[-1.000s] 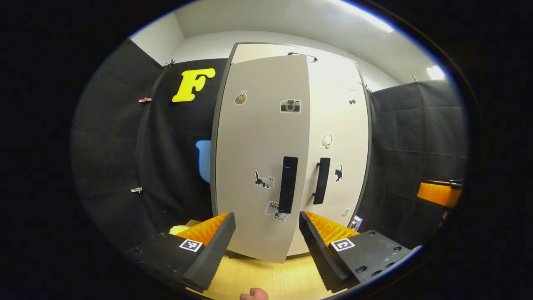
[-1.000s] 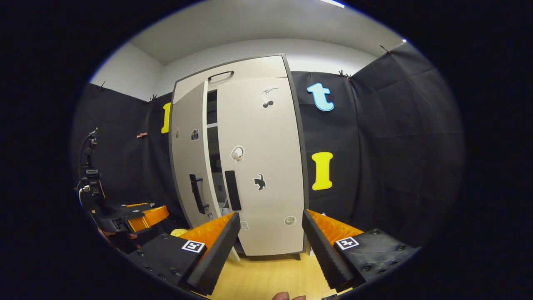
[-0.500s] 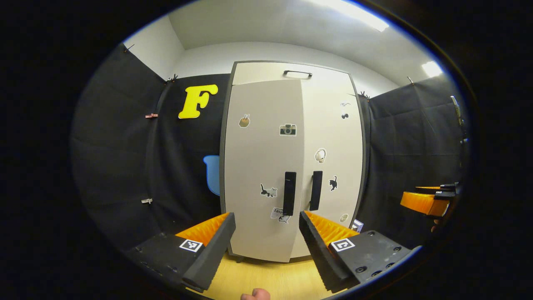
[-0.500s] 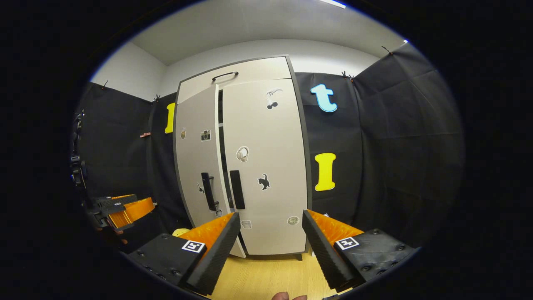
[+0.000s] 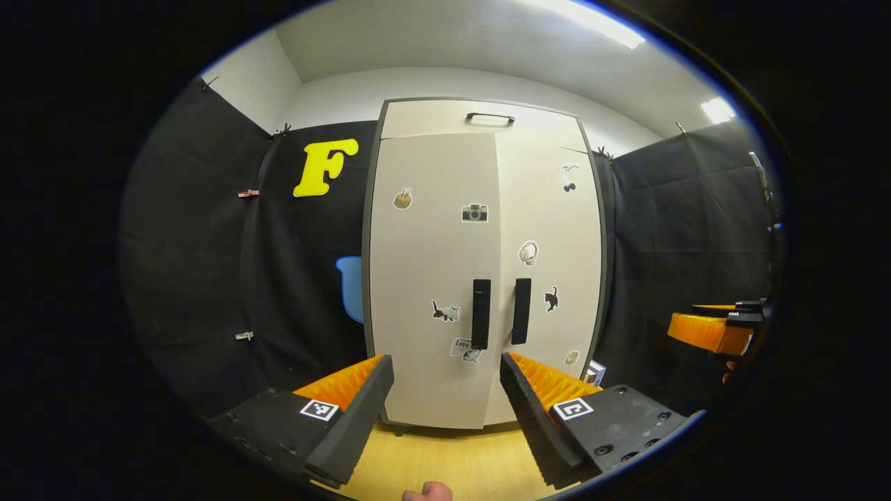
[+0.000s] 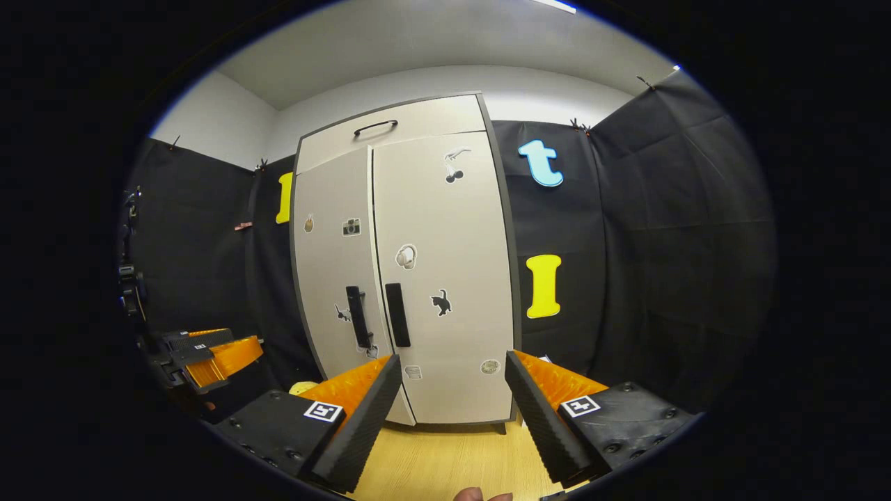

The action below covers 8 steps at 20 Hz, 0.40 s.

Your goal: Grab one shoe with the right hand and put it into the shoe cabinet, grab the other shoe with the left hand and put it into the shoe cabinet; then close the right door with the right hand and the left door with the left hand.

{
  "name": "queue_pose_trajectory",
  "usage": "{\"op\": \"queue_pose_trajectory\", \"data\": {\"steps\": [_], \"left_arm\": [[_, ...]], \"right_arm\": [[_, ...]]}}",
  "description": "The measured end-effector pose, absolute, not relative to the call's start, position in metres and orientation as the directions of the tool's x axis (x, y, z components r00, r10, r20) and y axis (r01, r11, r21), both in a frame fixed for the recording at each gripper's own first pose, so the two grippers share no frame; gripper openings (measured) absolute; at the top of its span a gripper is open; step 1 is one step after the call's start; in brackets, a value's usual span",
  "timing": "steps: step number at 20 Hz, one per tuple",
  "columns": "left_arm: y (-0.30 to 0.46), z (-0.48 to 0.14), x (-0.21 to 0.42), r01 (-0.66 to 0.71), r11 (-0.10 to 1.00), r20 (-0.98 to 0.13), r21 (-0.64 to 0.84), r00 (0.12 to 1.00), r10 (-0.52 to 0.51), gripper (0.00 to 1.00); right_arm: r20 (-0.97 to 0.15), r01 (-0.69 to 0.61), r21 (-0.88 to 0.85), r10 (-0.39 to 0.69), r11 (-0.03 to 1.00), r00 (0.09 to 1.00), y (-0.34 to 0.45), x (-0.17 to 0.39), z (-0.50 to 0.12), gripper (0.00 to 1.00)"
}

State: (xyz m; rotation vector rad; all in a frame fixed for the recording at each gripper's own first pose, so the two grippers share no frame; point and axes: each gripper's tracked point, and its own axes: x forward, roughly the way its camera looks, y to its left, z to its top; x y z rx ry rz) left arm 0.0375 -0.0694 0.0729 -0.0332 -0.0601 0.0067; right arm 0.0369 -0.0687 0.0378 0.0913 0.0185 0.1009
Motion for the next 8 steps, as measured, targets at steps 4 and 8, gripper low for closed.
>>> {"op": "queue_pose_trajectory", "data": {"steps": [4,8], "left_arm": [[-0.0669,0.0706,0.0374,-0.008,0.999,0.056,-0.031,0.998,0.01,0.95],[-0.0687,0.0711,0.0373,-0.004,0.999,0.059,-0.032,0.998,0.006,0.95]], "right_arm": [[-0.018,-0.101,0.092,0.103,0.991,0.994,-0.0681,0.0358,0.0349,0.98],[-0.013,-0.098,0.091,0.099,0.991,0.995,-0.0705,0.0356,0.0353,0.98]]}}
